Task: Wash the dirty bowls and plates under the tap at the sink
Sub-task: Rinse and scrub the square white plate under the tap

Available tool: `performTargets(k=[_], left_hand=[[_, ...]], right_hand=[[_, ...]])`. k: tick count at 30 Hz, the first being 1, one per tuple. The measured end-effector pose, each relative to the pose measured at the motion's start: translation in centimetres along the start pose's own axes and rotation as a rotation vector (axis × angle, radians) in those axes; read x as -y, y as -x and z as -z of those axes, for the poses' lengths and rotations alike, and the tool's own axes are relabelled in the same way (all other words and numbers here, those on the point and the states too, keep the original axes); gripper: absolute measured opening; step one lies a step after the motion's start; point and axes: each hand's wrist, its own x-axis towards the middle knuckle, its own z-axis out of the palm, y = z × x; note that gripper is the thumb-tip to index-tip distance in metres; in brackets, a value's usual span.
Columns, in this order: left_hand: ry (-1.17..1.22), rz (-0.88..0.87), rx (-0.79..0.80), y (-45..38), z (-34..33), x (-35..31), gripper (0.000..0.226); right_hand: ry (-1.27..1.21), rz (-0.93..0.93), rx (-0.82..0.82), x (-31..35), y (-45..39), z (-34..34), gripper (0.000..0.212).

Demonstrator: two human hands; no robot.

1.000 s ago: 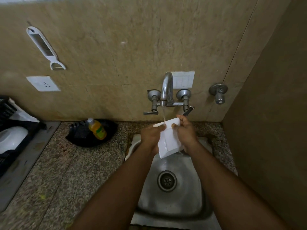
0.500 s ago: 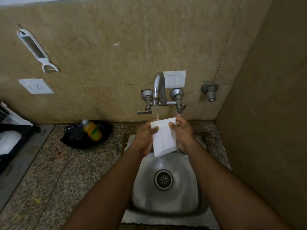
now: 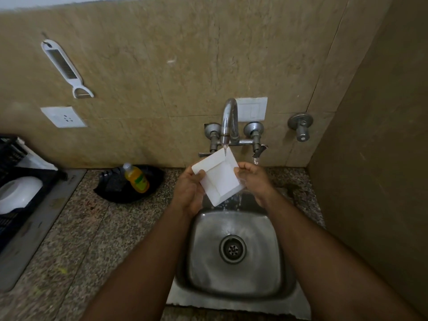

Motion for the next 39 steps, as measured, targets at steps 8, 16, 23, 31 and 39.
performTargets(k=[8, 16, 23, 31, 39], left_hand=[[-0.031, 0.03, -0.065, 0.3, 0.6, 0.7, 0.032], [-0.344, 0.034, 0.064, -0.7, -3.0, 0.0, 0.032], [-0.163, 0.238, 0.011, 1.0, -1.6, 0.7, 0.04], [-0.193, 0.171, -0.074, 0.7, -1.0, 1.7, 0.025], [-0.334, 0.128, 0.002, 1.4, -0.1, 1.2, 0.032]], right_hand=[[0.098, -0.06, 0.033, -1.7, 0.1, 1.2, 0.019], [-0.067, -0.12, -0.086, -2.5, 1.3, 3.2, 0.02], [0.176, 0.209, 0.014, -2.1, 2.7, 4.6, 0.017], [0.086, 0.151, -0.016, -2.2, 3.2, 4.3, 0.038], [-0.123, -0.006, -0.141, -0.7, 1.7, 3.9, 0.043]])
